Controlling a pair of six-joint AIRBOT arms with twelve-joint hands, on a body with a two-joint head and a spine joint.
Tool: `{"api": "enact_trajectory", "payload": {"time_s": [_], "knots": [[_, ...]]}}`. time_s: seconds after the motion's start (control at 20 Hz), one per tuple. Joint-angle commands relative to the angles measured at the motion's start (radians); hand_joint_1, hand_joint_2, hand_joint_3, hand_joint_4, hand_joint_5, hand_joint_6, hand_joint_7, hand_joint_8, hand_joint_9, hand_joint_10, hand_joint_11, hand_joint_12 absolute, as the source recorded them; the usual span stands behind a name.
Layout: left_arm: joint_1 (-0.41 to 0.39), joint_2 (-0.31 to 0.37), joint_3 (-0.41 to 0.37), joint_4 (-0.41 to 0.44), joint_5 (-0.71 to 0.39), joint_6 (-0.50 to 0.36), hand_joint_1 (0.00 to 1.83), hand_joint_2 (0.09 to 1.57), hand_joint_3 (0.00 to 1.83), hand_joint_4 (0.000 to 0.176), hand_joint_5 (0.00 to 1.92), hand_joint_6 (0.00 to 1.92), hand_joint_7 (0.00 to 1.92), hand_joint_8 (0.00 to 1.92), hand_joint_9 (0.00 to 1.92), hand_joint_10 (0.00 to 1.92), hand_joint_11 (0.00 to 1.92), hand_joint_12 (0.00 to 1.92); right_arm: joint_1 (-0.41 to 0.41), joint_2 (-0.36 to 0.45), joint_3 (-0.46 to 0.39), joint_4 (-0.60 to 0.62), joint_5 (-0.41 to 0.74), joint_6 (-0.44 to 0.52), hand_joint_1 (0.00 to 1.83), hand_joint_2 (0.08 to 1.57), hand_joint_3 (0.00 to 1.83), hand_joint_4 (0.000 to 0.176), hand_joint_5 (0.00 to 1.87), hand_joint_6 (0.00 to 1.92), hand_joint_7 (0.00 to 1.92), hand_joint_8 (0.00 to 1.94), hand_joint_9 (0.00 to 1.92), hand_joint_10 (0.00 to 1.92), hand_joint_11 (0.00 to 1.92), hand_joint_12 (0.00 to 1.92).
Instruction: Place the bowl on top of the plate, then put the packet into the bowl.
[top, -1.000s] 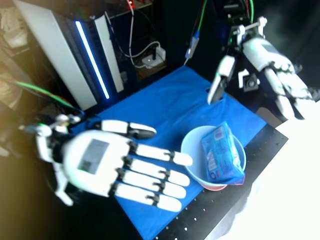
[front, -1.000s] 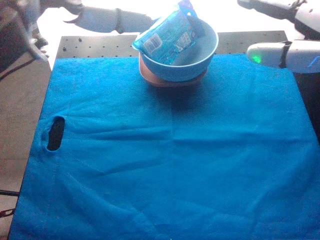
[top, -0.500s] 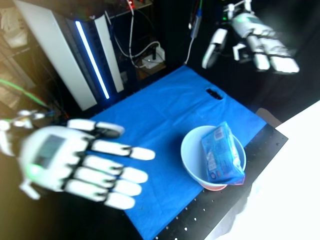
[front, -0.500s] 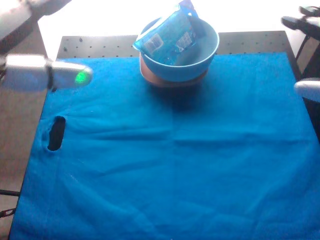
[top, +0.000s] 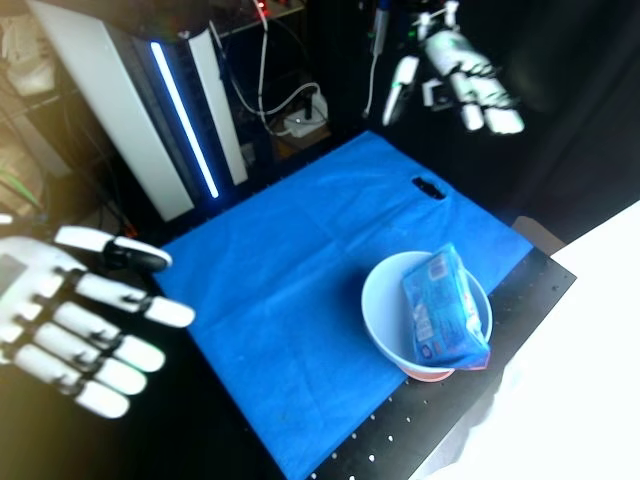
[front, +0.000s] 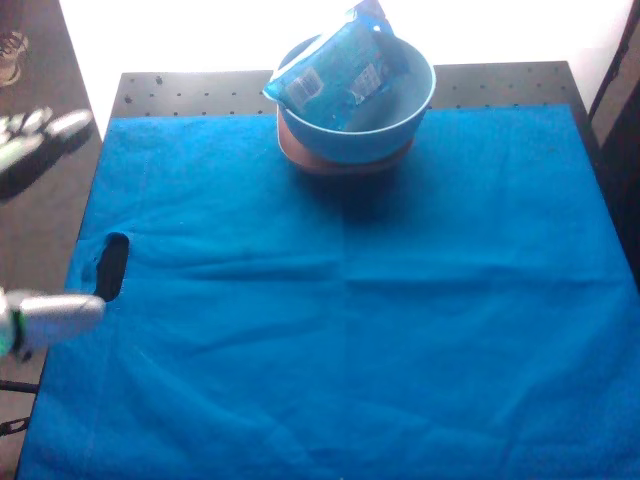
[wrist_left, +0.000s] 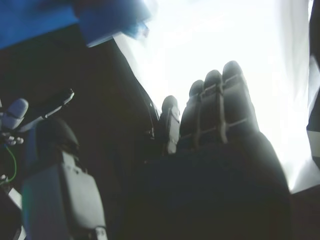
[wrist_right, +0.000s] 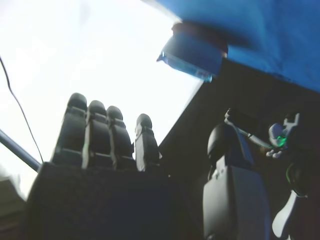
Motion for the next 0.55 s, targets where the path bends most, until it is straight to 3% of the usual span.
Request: {"api": "enact_trajectory", "payload": {"time_s": [0.0, 0.05, 0.15, 0.2, 0.25, 0.3, 0.4, 0.5], "knots": [[0.017, 0.006, -0.005, -0.03, -0.205, -0.018, 0.48, 0.9, 0.0, 0.176, 0.0, 0.0, 0.0, 0.0, 0.0, 0.0, 0.0, 0.0, 0.008, 0.005, -0.004, 0.008, 0.139, 0.004, 0.33, 1.12, 0.01, 0.105, 0.05, 0.0, 0.0, 0.0, 0.0, 0.0, 0.0, 0.0], [0.061, 0.004, -0.016, -0.052, -0.253, -0.04, 0.45, 0.91, 0.01, 0.161, 0.0, 0.0, 0.0, 0.0, 0.0, 0.0, 0.0, 0.0, 0.005, 0.004, -0.011, 0.008, 0.139, 0.004, 0.34, 1.12, 0.01, 0.11, 0.05, 0.0, 0.0, 0.0, 0.0, 0.0, 0.0, 0.0], [0.127, 0.003, -0.034, -0.09, -0.323, -0.069, 0.45, 0.92, 0.01, 0.146, 0.0, 0.0, 0.0, 0.0, 0.0, 0.0, 0.0, 0.0, -0.009, 0.004, -0.023, 0.008, 0.14, 0.004, 0.35, 1.14, 0.01, 0.093, 0.05, 0.0, 0.01, 0.0, 0.0, 0.0, 0.0, 0.0], [0.156, 0.005, -0.042, -0.111, -0.353, -0.074, 0.44, 0.93, 0.01, 0.141, 0.0, 0.0, 0.0, 0.0, 0.0, 0.0, 0.0, 0.0, -0.018, 0.003, -0.027, 0.008, 0.14, 0.004, 0.34, 1.14, 0.01, 0.099, 0.06, 0.01, 0.02, 0.01, 0.0, 0.0, 0.0, 0.0], [0.167, 0.007, -0.044, -0.118, -0.369, -0.08, 0.43, 0.93, 0.01, 0.148, 0.0, 0.0, 0.0, 0.0, 0.0, 0.0, 0.0, 0.0, -0.021, 0.003, -0.028, 0.008, 0.139, 0.004, 0.33, 1.14, 0.01, 0.11, 0.06, 0.0, 0.02, 0.0, 0.0, 0.0, 0.0, 0.0], [0.167, 0.007, -0.045, -0.117, -0.377, -0.082, 0.45, 0.93, 0.01, 0.144, 0.0, 0.0, 0.0, 0.0, 0.0, 0.0, 0.0, 0.0, -0.021, 0.002, -0.03, 0.008, 0.139, 0.004, 0.31, 1.12, 0.0, 0.128, 0.07, 0.01, 0.03, 0.01, 0.0, 0.0, 0.0, 0.0], [0.167, 0.005, -0.046, -0.116, -0.381, -0.082, 0.43, 0.93, 0.01, 0.153, 0.0, 0.0, 0.0, 0.0, 0.0, 0.0, 0.0, 0.0, -0.023, -0.001, -0.032, 0.008, 0.139, 0.004, 0.31, 1.1, 0.0, 0.154, 0.07, 0.01, 0.03, 0.01, 0.0, 0.0, 0.0, 0.0], [0.167, 0.003, -0.045, -0.118, -0.376, -0.082, 0.42, 0.94, 0.01, 0.143, 0.0, 0.0, 0.0, 0.0, 0.0, 0.0, 0.0, 0.0, -0.027, -0.003, -0.032, 0.011, 0.139, 0.004, 0.3, 1.09, 0.0, 0.154, 0.08, 0.01, 0.03, 0.0, 0.0, 0.0, 0.0, 0.0]]}}
